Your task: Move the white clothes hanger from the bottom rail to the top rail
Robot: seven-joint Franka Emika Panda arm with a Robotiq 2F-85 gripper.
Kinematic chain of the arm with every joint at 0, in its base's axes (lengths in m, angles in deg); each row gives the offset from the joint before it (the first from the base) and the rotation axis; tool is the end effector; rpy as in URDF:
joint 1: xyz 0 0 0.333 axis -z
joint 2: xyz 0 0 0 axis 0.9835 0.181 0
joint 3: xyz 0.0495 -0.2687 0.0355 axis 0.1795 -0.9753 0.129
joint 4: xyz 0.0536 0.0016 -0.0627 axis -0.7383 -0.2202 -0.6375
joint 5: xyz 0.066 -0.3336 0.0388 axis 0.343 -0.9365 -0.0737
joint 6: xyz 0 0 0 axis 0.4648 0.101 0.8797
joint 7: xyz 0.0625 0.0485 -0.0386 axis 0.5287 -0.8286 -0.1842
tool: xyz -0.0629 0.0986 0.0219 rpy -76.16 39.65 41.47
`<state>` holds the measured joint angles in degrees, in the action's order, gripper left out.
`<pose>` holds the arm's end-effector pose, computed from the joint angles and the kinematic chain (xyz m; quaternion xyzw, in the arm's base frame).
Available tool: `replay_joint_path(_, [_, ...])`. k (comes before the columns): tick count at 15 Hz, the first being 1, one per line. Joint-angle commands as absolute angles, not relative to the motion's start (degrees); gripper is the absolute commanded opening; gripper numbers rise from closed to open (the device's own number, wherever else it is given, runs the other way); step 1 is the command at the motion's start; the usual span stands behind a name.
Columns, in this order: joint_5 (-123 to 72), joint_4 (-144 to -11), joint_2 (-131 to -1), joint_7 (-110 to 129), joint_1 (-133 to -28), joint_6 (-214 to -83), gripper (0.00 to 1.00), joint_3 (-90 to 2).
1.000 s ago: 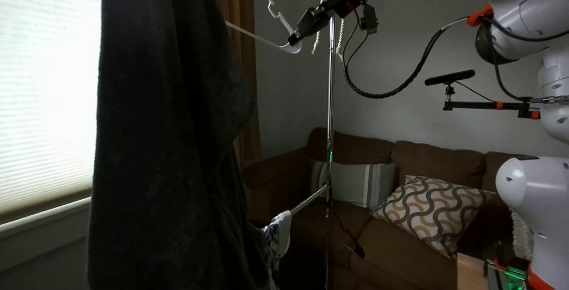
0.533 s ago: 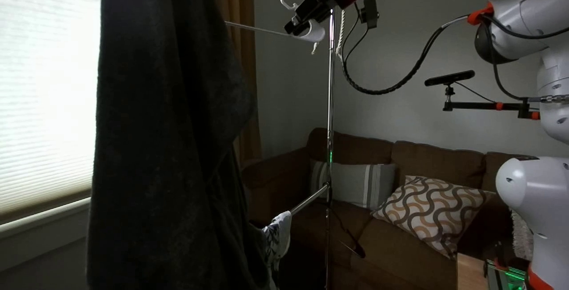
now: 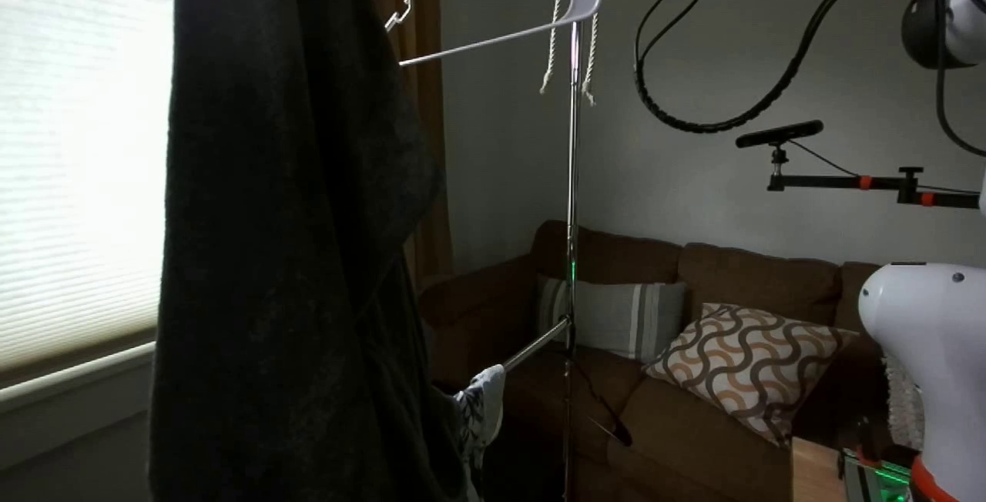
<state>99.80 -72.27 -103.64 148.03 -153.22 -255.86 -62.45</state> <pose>0.3069 0.1062 0.7212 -0.8220 -0.0466 -0.5676 0.0017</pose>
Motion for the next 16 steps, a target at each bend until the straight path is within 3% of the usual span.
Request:
replay_joint_path(1, [98.84,-81.2,-100.71,133.05,-137.83,-255.69,1.0,-50.95])
replay_joint_path(7, [106.97,-101.61,-103.91,114.45,-115.12,-255.89,1.0,-31.68])
replay_joint_path(10, [114.12,-106.76,-105.58,115.13,-116.12,-253.89,1.0,-29.59])
replay_joint_path(15, [110.47,-118.43,-105.39,112.52,-115.26,-233.86,1.0,-27.33])
replay_joint_path(16, [113.37,-113.11,-103.67,115.95,-116.15,-239.45,1.0,-28.63])
